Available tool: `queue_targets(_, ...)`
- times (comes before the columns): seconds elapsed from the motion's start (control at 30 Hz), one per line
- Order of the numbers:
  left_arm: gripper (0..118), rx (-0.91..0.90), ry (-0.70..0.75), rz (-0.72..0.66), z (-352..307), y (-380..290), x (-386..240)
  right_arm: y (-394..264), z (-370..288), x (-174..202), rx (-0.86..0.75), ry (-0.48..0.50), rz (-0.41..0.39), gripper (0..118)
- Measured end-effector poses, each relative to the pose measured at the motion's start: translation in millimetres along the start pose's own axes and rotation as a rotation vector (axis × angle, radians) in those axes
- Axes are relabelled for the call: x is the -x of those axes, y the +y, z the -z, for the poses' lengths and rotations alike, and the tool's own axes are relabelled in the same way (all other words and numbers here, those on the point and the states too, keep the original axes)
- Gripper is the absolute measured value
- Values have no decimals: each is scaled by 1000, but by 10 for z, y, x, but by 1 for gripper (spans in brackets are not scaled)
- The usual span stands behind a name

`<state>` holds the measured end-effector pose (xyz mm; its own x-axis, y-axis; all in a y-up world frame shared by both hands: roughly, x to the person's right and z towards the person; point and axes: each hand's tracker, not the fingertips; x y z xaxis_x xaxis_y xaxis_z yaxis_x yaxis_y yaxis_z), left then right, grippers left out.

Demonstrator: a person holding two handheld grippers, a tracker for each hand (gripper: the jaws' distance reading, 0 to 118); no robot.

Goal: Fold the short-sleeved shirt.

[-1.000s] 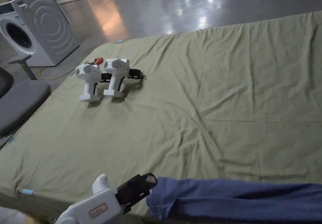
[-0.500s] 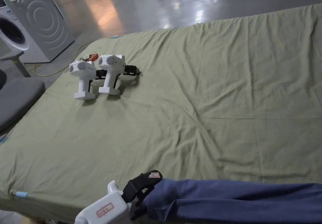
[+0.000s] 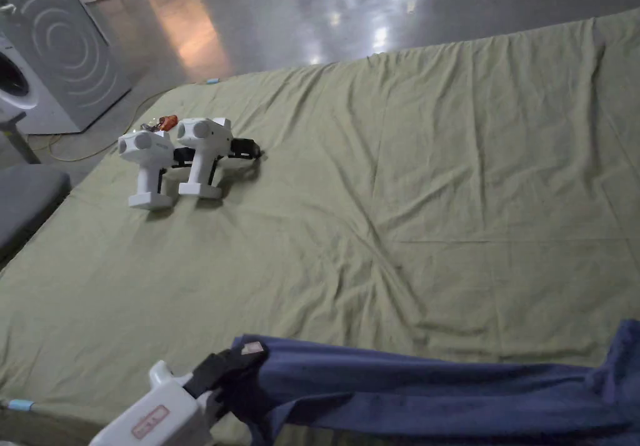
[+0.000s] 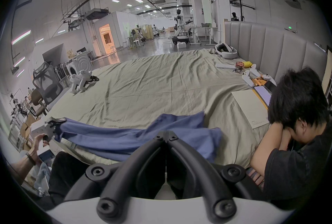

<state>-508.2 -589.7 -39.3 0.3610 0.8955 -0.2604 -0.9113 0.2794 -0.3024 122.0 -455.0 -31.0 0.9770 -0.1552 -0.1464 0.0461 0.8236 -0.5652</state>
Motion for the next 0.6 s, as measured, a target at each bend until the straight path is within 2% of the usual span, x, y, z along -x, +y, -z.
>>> queue_targets(0.13,12,-42,209,274,-240,404,-529,-6,58,-2,-5,18,25,2)
queue_targets(0.2,12,-29,197,340,-182,247,-786,-12,89,10,-1,24,35,2)
queue_targets(0.4,12,173,136,480,636,-1051,-1170,-32,-12,15,-2,44,42,2)
queue_targets(0.5,12,281,161,543,1053,-1616,-1180,-62,-115,-50,-8,23,38,2)
queue_targets(0.6,12,364,137,552,1279,-1971,-1212,-125,-197,-164,-12,-11,71,2)
